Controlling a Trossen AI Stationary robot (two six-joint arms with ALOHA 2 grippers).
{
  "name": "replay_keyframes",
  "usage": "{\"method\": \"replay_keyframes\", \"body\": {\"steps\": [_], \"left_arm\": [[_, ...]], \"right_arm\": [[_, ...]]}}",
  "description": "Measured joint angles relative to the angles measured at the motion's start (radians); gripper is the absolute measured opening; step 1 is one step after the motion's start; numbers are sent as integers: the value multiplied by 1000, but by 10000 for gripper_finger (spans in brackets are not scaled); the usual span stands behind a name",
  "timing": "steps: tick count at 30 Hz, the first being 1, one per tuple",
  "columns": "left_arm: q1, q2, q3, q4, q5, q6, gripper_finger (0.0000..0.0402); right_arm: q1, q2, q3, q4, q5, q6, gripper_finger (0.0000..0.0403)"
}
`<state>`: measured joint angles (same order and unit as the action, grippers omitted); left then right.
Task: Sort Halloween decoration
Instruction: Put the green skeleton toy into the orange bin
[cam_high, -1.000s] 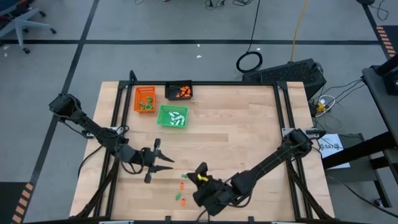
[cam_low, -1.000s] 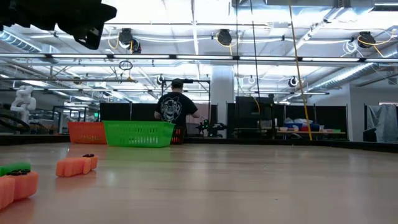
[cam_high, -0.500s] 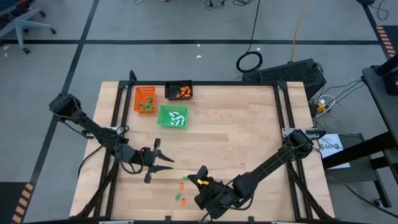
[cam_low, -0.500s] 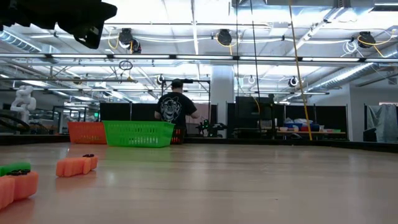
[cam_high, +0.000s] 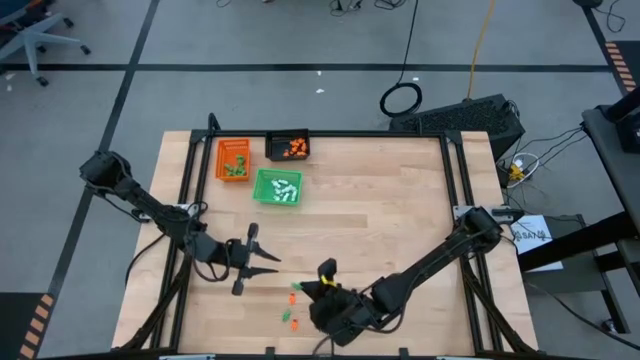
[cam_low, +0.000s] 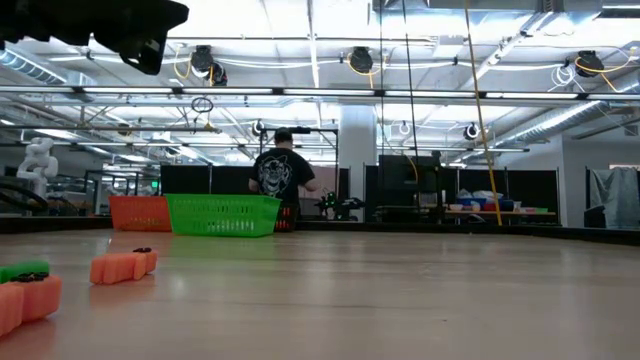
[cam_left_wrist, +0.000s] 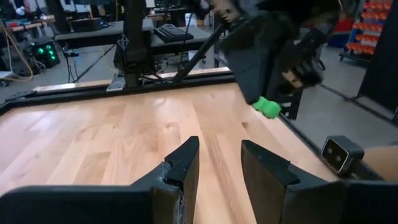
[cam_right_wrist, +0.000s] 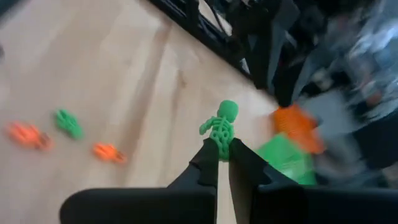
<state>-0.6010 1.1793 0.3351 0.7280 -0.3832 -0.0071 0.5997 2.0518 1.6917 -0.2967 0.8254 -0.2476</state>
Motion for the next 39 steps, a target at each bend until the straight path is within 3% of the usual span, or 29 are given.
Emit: {"method": "replay_keyframes", "body": {"steps": [5, 9, 17, 22, 39], "left_arm": [[-16, 47, 0, 63, 0, 91, 118], [-24, 107, 0, 159, 0, 187, 118], [-22, 193, 0, 199, -2, 232, 118], [-21, 202, 0, 198, -54, 234, 118], [-21, 202, 0, 198, 15, 225, 118]], "right_arm": [[-50, 2, 0, 1, -92, 329, 0], [-88, 12, 0, 6, -166, 408, 0], [-109, 21, -1, 47, -176, 393, 0], [-109, 23, -1, 48, -176, 391, 0], [-120, 23, -1, 54, -178, 366, 0]]}}
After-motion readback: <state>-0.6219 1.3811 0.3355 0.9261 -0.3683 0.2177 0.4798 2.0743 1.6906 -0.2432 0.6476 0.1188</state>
